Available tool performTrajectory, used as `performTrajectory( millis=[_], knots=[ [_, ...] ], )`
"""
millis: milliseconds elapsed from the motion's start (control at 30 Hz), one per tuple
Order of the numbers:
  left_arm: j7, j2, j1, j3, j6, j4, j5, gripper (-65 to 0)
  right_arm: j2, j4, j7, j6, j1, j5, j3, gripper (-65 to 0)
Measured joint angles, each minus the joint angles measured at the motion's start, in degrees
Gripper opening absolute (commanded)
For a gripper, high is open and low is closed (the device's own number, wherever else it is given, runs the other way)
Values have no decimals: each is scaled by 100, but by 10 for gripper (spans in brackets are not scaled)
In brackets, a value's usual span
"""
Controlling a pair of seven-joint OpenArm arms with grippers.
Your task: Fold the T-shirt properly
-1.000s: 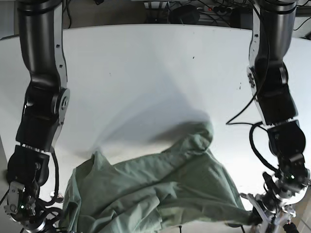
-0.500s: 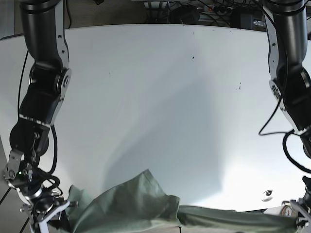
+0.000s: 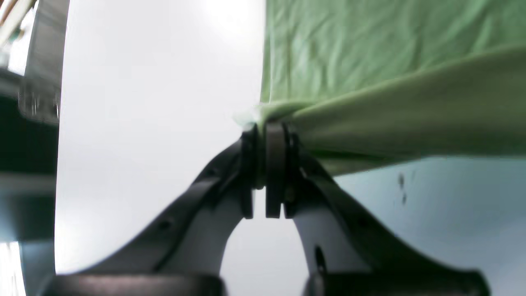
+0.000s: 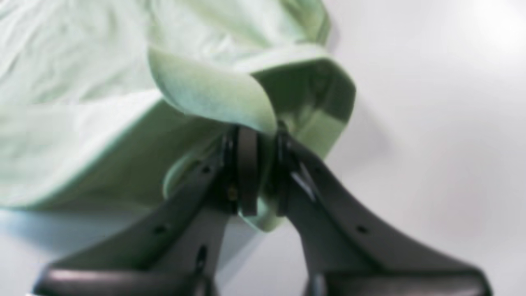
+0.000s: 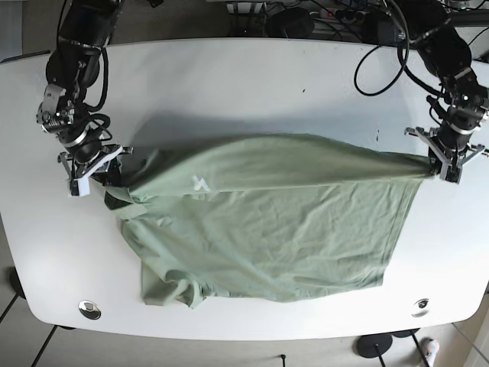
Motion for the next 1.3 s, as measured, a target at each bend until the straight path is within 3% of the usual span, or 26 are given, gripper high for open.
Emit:
performTrajectory(
  millis=[233,367,400,500,567,600,733,767,1000,1133,1300],
  knots=[
    [-2,208,1130,-358,-4,413,-28,-650,-264,848,35,11,-1360,17,24,-626],
    [4,509,1589,-1071,-7,446,-28,-650,-437,994,42,46,-1956,22,20,-626],
    [2,516,1670,-1213,-7,446,-31,-650,-439,1012,44,184,-2065,17,26,-625],
    [-22,494,1825,-1510,-2,463,-28,-650,-527,1276,35,844,-2428,20,232,-614],
    [-22,463,1969,-1526,-2,463,-31,-637,-826,1679,-9,1246,-2693,-17,420,-480],
    [-22,466,1996,-1523,-2,463,-17,-597,-931,1869,0,1296,-2796,24,457,-388],
    [-22,328,1978,-1338,-4,463,-13,-311,-1128,2197,-4,1311,-2994,20,520,-6],
    [-22,267,1971,-1281,-4,466,-37,-283,-1137,2190,-4,1311,-2973,17,549,0],
    [-20,92,1394,-817,-7,466,-92,-283,-1147,1904,-203,1292,-1849,-22,1001,0],
    [-9,70,680,-568,20,463,-26,-283,-732,804,-898,1309,-599,-74,1119,0],
    [-20,79,37,-168,0,245,-4,-285,-195,-1368,-868,1290,577,-26,1091,0]
  ],
)
